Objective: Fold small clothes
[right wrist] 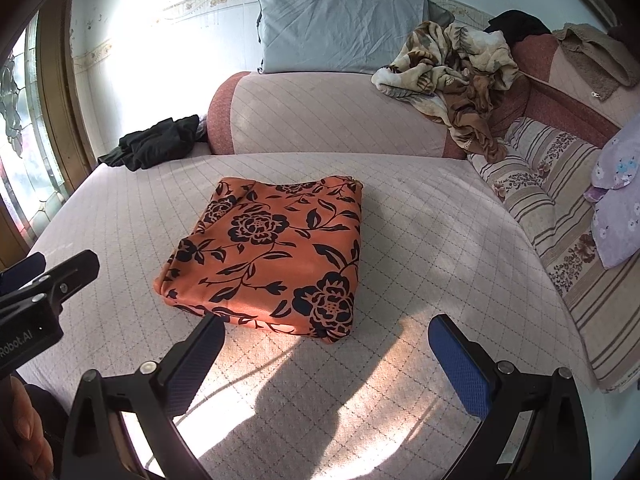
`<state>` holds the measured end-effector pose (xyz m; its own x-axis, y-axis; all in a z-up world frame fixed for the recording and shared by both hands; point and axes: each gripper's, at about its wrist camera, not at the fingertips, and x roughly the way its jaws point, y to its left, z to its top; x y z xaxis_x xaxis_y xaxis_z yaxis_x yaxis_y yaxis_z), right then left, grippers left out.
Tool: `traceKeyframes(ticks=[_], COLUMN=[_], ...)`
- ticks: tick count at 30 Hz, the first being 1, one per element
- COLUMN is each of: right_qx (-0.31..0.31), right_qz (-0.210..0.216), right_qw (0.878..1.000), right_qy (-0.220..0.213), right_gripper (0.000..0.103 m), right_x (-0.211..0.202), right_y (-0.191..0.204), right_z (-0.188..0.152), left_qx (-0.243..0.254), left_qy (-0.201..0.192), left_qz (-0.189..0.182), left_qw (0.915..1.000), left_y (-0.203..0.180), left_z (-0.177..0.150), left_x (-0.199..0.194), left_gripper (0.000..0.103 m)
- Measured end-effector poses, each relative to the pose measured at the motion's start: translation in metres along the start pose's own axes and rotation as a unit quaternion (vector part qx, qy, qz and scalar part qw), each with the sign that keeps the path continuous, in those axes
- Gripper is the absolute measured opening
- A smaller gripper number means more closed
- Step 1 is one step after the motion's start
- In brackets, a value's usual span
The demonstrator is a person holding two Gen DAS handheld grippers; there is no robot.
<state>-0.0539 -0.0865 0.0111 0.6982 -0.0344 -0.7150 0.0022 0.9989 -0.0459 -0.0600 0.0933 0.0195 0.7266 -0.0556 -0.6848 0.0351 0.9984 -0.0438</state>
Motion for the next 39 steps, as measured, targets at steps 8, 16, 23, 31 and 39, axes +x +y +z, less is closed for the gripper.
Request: traceKeyframes(ticks=[8,16,23,31,39], right_qx=[-0.004,-0.007,-0.007,-0.010,-0.009], right_qz=[-0.002,-0.003,-0.004,-0.003,-0.005], right_qw=[1.000,1.000,1.000,1.000,1.000], right_qy=[-0.004,-0.006,-0.008,-0.009,-0.010], right_gripper=[0.103,0.103,0.103,0.103,0.103], right_x=[0.003,0.004,0.003,0.002,0.005], right_y=[-0.002,-0.001,-0.002,-0.001,-0.004], right_z=[0.006,0.008,0.009,0.013,0.018], left_qx=[0.008,0.011,0.012,0.011,0.014], left_qy=[-0.001,-0.002,-0.001,0.003,-0.015], left_qz=[0.002,0.007,0.009,0.010,0.016], left_qw=[1.0000,0.9999,0.9999,0.9999,0.9997], left_y=[-0.005,-0.006,-0.006,-0.005,-0.007], left_z=[0.003,0.004,0.004,0.005,0.009], left_x=[0.003,0.003,0.004,0.009,0.009], left_gripper=[0.094,0.094,0.094,0.094,0.094])
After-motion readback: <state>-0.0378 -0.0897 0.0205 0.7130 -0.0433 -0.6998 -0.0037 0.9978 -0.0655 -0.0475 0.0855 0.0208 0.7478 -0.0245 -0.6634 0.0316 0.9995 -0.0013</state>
